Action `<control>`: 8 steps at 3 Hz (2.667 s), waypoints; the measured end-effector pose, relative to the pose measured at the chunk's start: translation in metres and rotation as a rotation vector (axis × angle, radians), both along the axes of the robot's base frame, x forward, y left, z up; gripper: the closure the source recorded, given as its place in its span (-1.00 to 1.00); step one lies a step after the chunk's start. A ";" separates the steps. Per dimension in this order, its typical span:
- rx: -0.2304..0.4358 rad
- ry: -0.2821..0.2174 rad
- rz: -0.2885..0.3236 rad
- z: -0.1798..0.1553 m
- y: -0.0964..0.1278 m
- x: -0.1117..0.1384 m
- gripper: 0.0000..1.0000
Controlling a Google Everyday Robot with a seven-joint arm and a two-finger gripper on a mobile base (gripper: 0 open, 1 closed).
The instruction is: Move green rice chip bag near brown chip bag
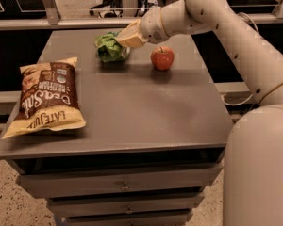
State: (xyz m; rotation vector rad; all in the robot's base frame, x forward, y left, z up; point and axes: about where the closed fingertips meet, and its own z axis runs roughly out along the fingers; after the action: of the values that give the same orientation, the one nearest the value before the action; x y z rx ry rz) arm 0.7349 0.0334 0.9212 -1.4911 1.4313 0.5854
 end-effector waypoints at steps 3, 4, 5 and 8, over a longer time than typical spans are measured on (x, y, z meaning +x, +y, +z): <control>-0.016 -0.020 -0.078 0.001 -0.013 -0.006 -0.98; -0.018 -0.025 -0.074 -0.001 -0.011 -0.004 -1.00; -0.021 -0.036 -0.052 -0.008 -0.004 0.004 -1.00; -0.028 -0.005 -0.017 -0.041 0.007 0.020 -0.72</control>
Offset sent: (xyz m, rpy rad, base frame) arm -0.0064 -0.0202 0.0026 -0.0191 -0.0261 -0.1004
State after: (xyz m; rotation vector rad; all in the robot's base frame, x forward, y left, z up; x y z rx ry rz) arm 0.7551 0.0403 0.8804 -1.4996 1.4522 0.5531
